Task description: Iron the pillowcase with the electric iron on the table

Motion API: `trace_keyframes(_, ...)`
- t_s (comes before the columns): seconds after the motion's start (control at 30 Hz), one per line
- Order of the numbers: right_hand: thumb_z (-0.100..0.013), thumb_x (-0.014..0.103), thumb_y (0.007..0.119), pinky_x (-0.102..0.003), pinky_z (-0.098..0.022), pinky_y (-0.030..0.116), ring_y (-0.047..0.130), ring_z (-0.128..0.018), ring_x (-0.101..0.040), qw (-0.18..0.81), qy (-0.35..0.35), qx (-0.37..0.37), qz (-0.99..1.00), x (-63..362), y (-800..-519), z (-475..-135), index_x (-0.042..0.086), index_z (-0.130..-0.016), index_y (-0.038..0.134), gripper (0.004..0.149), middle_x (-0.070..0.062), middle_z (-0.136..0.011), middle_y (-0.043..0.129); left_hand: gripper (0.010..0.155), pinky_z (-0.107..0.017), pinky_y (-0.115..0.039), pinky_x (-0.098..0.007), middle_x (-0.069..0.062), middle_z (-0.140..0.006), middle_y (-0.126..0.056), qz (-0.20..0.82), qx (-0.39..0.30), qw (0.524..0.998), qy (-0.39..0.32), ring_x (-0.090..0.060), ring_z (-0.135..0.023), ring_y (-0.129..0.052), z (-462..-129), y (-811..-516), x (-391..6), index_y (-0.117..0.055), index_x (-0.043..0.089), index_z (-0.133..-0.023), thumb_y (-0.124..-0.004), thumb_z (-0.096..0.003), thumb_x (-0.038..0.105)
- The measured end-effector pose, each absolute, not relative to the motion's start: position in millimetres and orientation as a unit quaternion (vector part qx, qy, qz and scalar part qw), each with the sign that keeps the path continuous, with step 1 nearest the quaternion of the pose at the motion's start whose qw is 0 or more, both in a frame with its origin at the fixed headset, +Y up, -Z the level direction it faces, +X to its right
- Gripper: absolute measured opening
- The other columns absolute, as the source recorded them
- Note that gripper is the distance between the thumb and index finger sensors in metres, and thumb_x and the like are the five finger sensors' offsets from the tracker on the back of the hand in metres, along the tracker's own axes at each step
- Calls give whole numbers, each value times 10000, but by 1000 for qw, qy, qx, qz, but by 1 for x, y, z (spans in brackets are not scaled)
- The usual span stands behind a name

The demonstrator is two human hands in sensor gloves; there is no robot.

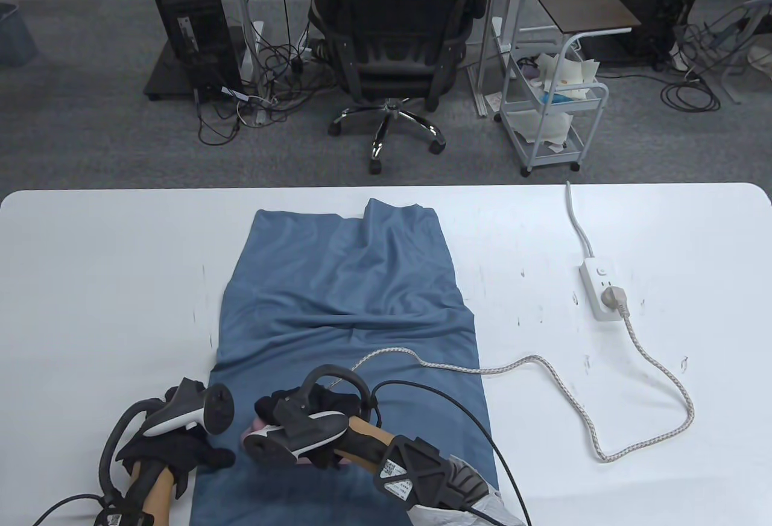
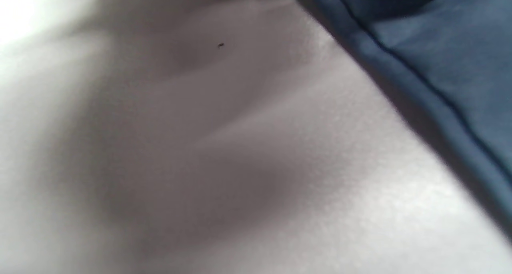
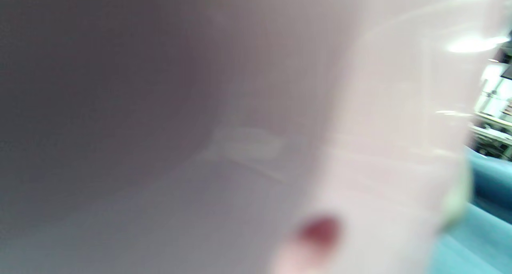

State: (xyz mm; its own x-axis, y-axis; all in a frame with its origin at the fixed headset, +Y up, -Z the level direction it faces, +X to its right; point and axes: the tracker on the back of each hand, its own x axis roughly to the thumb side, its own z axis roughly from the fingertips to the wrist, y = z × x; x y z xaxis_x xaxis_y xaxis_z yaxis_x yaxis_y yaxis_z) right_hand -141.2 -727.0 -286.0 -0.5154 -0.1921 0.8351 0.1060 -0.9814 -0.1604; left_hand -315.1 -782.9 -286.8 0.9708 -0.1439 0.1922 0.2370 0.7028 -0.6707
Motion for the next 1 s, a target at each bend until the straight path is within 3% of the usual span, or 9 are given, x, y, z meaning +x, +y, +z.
trace_keyframes(0.3,-515,567,534,-276,-252,874,948,-303,-103,88,34,-275,-957,-133,-729,-355,38,-932,660,686,1,-593,888,1078,-745,-239,-687,-254,-1173,5,-106,-373,920,-65,-549,-1080,-117,-287,-783,-315,40,178,-1104,-599,-395,679)
trace_keyframes(0.47,-501,569,553,-264,-258,882,952,-308,-88,91,30,-347,-933,-134,-724,-348,49,-934,648,683,21,-601,882,1060,-746,-241,-684,-244,-1180,-7,-93,-371,921,-72,-547,-1080,-118,-288,-780,-319,27,179,-1112,-593,-414,680)
trace_keyframes(0.8,-489,565,567,-265,-255,886,959,-302,-92,67,37,-543,-836,-150,-724,-266,55,-925,663,678,19,-593,892,1039,-734,-196,-662,-254,-1171,7,-67,-355,932,-33,-553,-1069,-106,-286,-775,-340,30,161,-1111,-606,-448,646)
trace_keyframes(1.0,-494,567,551,-279,-270,885,961,-322,-107,96,45,-498,-861,-161,-724,-279,52,-935,652,685,6,-607,891,1048,-739,-228,-683,-256,-1174,0,-113,-368,923,-6,-554,-1073,-113,-287,-779,-338,26,161,-1113,-583,-423,663)
